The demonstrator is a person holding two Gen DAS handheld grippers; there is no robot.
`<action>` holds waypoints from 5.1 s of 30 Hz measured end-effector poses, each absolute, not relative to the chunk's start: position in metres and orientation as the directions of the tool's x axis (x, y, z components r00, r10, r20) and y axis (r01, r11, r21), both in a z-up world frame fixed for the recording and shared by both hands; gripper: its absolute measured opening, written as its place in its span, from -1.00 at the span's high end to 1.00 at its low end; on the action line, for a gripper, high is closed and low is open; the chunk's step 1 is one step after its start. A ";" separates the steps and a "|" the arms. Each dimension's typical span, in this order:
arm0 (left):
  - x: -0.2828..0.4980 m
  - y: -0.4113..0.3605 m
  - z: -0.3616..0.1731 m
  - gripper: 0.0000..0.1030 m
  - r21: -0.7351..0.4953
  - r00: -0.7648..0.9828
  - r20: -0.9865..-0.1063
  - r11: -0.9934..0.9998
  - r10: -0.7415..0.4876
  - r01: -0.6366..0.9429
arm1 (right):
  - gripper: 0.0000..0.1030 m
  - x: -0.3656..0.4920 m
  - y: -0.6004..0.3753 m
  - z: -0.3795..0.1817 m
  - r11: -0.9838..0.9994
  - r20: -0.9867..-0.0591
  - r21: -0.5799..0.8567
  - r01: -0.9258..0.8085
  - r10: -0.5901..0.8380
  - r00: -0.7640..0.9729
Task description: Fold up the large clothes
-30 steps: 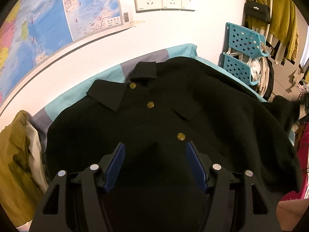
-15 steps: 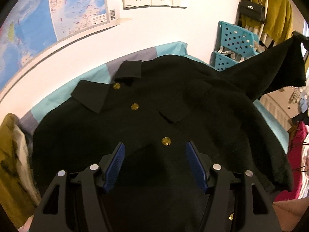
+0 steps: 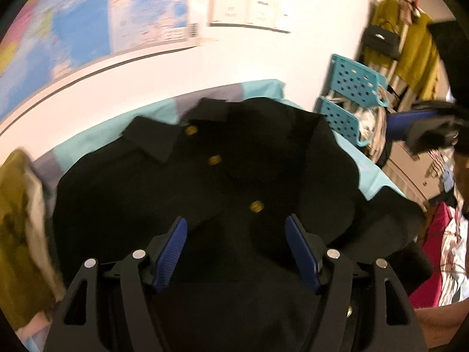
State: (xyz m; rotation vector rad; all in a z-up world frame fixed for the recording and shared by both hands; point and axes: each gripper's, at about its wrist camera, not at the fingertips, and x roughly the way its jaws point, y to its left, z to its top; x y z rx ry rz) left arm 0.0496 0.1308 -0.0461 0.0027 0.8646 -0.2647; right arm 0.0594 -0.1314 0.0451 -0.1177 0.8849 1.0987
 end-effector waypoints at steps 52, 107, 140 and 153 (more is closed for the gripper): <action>-0.042 0.061 -0.069 -0.28 -0.253 0.362 -0.793 0.805 -0.490 0.537 | -0.49 0.154 -0.258 -0.086 0.706 -0.614 0.566 -0.425 0.705 0.354; 0.066 0.209 -0.043 0.85 -0.345 0.599 -0.732 0.935 -0.324 0.084 | -0.05 0.133 -0.261 -0.033 0.794 -0.622 0.319 -0.517 0.587 0.518; -0.051 0.249 -0.031 -0.48 -0.068 0.646 -0.761 0.998 -0.057 0.008 | 0.13 0.113 -0.061 -0.098 0.626 -0.818 0.194 -0.755 0.528 0.227; -0.099 0.224 -0.087 0.54 -0.167 0.548 -0.810 0.978 -0.208 0.124 | 0.00 -0.029 0.002 -0.050 0.218 -0.685 0.331 -0.918 0.725 -0.074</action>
